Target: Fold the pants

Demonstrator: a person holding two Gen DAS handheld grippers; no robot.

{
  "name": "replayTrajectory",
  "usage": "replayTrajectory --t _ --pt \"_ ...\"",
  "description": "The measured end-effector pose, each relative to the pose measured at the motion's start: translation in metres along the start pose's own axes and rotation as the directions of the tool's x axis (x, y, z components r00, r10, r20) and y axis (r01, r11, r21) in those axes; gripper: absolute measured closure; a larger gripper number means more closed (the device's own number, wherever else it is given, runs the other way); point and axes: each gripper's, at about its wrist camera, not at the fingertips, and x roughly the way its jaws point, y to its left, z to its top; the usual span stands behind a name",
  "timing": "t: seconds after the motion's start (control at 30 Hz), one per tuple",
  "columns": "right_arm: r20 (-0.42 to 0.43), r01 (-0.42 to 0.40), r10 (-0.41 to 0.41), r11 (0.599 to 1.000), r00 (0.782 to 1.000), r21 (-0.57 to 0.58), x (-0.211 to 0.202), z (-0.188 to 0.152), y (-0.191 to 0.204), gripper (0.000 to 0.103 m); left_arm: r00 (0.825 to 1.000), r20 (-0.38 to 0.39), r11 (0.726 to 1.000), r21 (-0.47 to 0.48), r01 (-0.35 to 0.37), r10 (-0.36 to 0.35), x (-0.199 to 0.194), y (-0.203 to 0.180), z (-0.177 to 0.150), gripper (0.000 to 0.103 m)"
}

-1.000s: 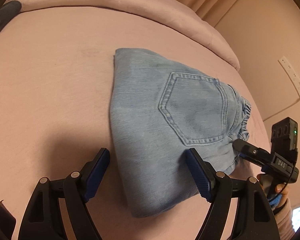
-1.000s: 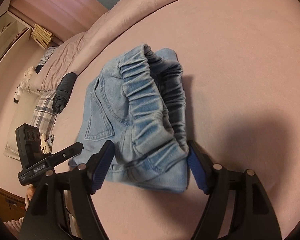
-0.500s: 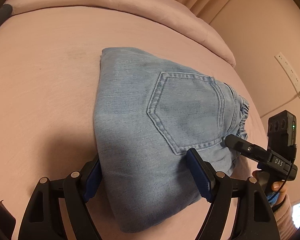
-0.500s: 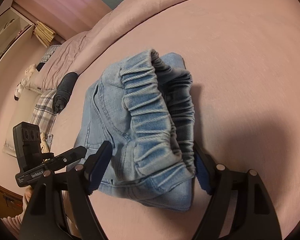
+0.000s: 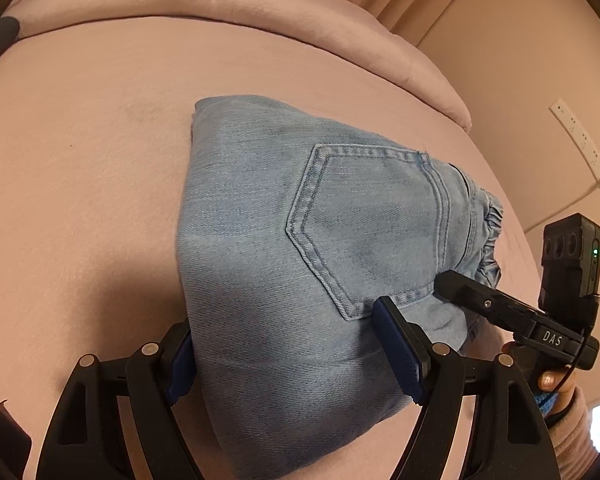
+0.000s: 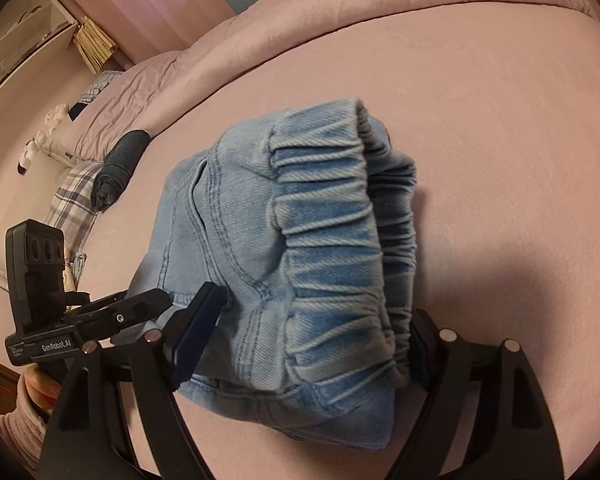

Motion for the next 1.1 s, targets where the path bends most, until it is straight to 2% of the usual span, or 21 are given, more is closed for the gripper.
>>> replayTrajectory --t 0.23,0.37,0.53,0.77,0.87,1.1 --pt "-0.002 0.022 -0.022 1.000 1.000 -0.015 0.000 0.000 0.002 0.025 1.000 -0.002 1.000 0.009 -0.012 0.012 0.001 -0.004 0.000 0.026" --pt "-0.004 0.042 -0.042 0.999 0.999 -0.028 -0.001 0.001 0.005 0.029 1.000 0.000 1.000 0.014 -0.018 0.018 0.001 -0.003 0.000 0.032" --pt "-0.004 0.061 -0.061 0.998 0.998 -0.024 -0.004 0.001 0.004 0.041 1.000 0.011 1.000 0.007 -0.026 0.026 -0.002 -0.002 -0.001 0.044" --pt "0.022 0.112 -0.111 0.992 0.994 -0.063 -0.007 0.000 0.016 0.050 0.999 0.036 0.999 0.022 -0.041 0.041 -0.007 -0.006 -0.004 0.062" --pt "0.044 0.135 -0.131 0.987 0.990 -0.086 -0.012 -0.002 0.022 0.054 0.997 0.048 0.997 0.035 -0.066 0.064 -0.010 -0.008 -0.002 0.076" --pt "0.090 0.168 -0.157 0.977 0.983 -0.133 -0.021 -0.003 0.036 0.061 0.995 0.061 0.995 0.057 -0.080 0.076 -0.015 -0.013 -0.004 0.084"
